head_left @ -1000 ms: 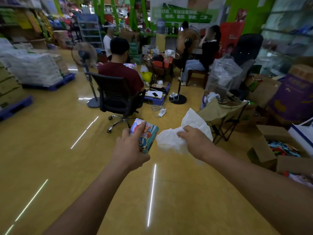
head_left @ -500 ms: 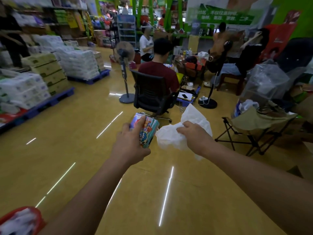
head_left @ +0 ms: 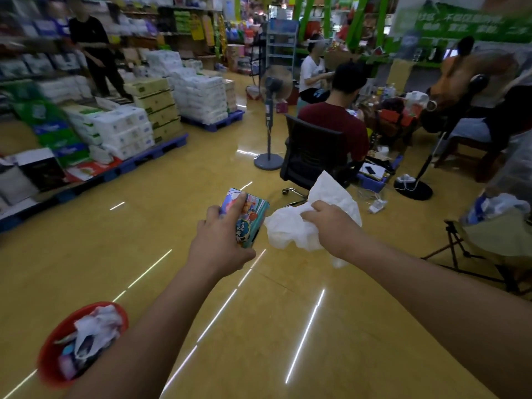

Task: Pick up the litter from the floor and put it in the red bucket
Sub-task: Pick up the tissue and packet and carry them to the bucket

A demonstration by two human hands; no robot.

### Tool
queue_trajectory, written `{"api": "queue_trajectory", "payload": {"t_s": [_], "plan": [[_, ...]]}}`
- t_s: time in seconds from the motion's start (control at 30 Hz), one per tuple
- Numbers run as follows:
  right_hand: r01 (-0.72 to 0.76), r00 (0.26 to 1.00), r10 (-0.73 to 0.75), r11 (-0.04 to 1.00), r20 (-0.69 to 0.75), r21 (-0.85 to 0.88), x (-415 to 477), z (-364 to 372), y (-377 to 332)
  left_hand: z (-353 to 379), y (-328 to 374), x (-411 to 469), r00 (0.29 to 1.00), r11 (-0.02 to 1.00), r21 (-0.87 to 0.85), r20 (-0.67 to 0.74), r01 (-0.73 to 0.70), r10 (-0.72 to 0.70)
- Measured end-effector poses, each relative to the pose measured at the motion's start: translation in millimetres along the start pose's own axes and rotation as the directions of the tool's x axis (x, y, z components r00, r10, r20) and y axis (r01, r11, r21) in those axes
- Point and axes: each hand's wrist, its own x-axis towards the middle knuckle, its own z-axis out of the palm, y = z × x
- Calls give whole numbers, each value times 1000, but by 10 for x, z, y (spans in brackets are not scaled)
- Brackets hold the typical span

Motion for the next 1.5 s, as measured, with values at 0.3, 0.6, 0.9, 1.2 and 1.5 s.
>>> {"api": "queue_trajectory", "payload": {"t_s": [0.3, 0.6, 0.9, 1.2, 1.5], "plan": [[198, 980, -199, 980, 5, 22, 929, 162, -517, -222, -644, 148, 980, 981, 36, -57, 192, -190], [447, 894, -448, 892, -4, 72, 2147, 376, -982, -389, -1181, 607, 899, 907, 41, -161, 419, -408], [635, 763, -645, 758, 28, 148, 2988, 620, -1602, -418, -1627, 664, 776, 791, 24, -216, 611, -593], [750, 642, -766, 638, 39, 175, 3318, 762, -2444, -656, -2067, 540, 663, 686, 19, -278, 727, -695], [817, 548, -831, 556, 94, 155, 3423, 1026, -3448, -809, -2854, 228, 553, 596, -53, -315, 801, -772]]}}
